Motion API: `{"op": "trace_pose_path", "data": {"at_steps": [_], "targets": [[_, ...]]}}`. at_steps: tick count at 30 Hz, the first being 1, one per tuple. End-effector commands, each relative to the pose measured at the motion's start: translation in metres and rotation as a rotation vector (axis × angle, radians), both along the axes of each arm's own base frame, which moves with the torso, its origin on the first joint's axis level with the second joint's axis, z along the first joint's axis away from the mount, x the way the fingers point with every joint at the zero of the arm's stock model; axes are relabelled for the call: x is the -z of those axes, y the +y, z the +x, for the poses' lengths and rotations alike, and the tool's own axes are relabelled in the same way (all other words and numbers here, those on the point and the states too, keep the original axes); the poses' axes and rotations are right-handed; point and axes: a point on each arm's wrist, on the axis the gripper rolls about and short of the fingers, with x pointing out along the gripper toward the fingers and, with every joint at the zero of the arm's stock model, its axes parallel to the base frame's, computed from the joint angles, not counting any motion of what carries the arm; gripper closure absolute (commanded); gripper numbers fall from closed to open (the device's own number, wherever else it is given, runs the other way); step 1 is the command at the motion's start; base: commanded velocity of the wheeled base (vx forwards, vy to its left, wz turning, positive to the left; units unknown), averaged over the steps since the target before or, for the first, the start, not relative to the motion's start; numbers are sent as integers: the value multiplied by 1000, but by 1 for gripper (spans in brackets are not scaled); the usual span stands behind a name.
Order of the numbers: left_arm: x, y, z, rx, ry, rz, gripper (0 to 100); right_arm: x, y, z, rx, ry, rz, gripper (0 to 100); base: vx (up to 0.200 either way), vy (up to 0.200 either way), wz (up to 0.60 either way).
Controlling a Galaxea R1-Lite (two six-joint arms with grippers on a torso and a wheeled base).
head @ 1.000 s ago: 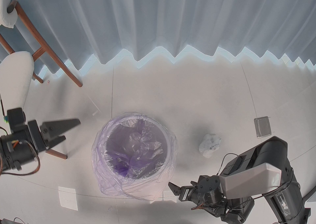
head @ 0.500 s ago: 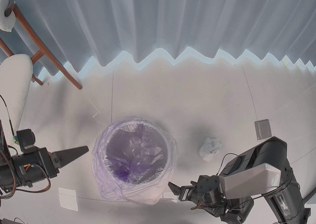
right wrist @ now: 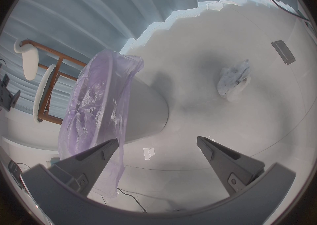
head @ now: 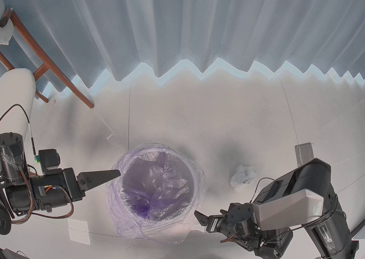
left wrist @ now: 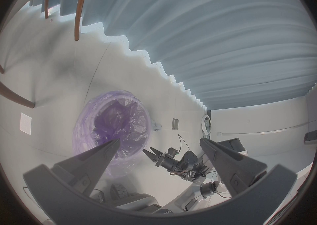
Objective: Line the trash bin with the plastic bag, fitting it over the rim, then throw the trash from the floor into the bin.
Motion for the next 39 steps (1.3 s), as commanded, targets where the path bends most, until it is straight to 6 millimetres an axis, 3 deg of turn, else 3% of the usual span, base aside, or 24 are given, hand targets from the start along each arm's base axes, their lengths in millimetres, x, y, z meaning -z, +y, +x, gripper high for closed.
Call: {"op": "trace_pose_path", "data": {"at_steps": [1,11,14,18,23,35,39], "targets": [[13,-6,19,-10,51,25,0,-1,1,1,0,-11,12,0,0,0,0],[42,-7,23,0,21,143,0,0,2,1,-1,-13,12,0,0,60,0],[36,-6,31,-22,5,112,0,0,2,1,0,-11,12,0,0,200,0],[22,-7,41,-91,58,-58,0,0,2,1,-1,-12,11,0,-200,0,0],[22,-8,40,-71,83,-113,0,0,2,1,-1,-12,11,0,-200,0,0],[39,-17,37,-37,142,-69,0,0,2,1,-1,-12,11,0,-50,0,0],[55,-10,53,-91,128,74,0,0,2,1,-1,-12,11,0,0,0,0]]}}
